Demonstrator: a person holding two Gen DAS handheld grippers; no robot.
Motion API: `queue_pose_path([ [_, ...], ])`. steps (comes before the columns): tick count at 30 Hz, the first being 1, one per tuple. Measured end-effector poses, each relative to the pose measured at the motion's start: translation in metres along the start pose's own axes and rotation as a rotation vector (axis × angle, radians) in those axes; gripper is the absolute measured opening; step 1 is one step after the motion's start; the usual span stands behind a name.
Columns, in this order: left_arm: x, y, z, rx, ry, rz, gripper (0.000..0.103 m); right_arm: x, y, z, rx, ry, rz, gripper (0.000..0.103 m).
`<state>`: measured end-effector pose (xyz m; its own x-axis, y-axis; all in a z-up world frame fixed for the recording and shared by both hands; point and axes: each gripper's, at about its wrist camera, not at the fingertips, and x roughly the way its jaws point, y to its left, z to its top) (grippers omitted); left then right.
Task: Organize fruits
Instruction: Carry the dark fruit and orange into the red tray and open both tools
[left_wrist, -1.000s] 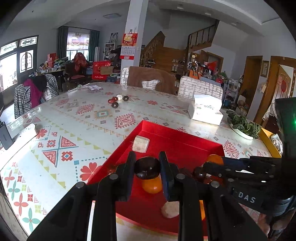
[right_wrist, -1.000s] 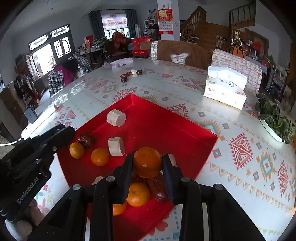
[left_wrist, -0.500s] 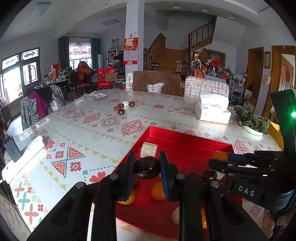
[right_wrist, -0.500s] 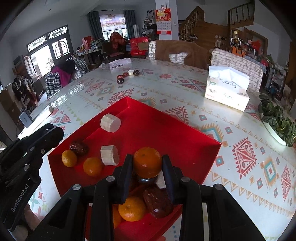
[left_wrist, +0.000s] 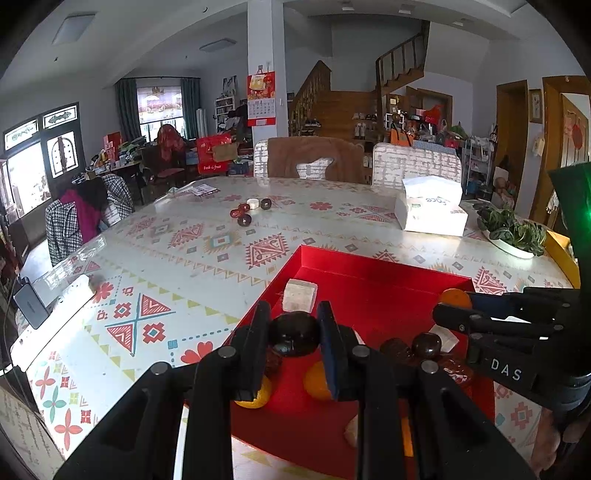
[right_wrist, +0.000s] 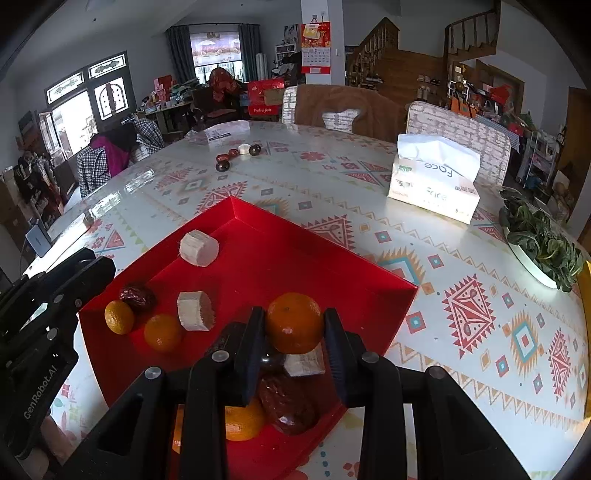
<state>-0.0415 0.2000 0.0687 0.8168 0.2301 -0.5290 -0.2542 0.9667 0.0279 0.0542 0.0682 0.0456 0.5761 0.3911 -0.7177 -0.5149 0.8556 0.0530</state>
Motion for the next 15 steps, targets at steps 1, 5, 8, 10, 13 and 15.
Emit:
queue_pose_path([
  [1, 0.001, 0.000, 0.000, 0.001, 0.001, 0.002, 0.025, 0.001, 0.000, 0.000, 0.000, 0.001, 0.000, 0.035],
  [5, 0.005, 0.000, -0.001, 0.007, 0.012, 0.005, 0.025, 0.006, 0.002, 0.001, -0.006, 0.012, 0.001, 0.035],
  [8, 0.007, 0.000, -0.002, 0.008, 0.018, 0.002, 0.025, 0.010, 0.004, 0.001, -0.008, 0.021, 0.006, 0.035],
  [10, 0.011, -0.001, -0.003, 0.012, 0.025, 0.001, 0.025, 0.012, 0.004, 0.001, -0.008, 0.027, 0.007, 0.035],
  [13, 0.015, -0.001, -0.004, 0.015, 0.037, -0.007, 0.025, 0.016, 0.004, 0.001, -0.006, 0.035, 0.002, 0.035],
  [15, 0.017, -0.001, -0.003, 0.016, 0.039, -0.006, 0.025, 0.019, 0.002, 0.001, 0.000, 0.041, 0.000, 0.035],
])
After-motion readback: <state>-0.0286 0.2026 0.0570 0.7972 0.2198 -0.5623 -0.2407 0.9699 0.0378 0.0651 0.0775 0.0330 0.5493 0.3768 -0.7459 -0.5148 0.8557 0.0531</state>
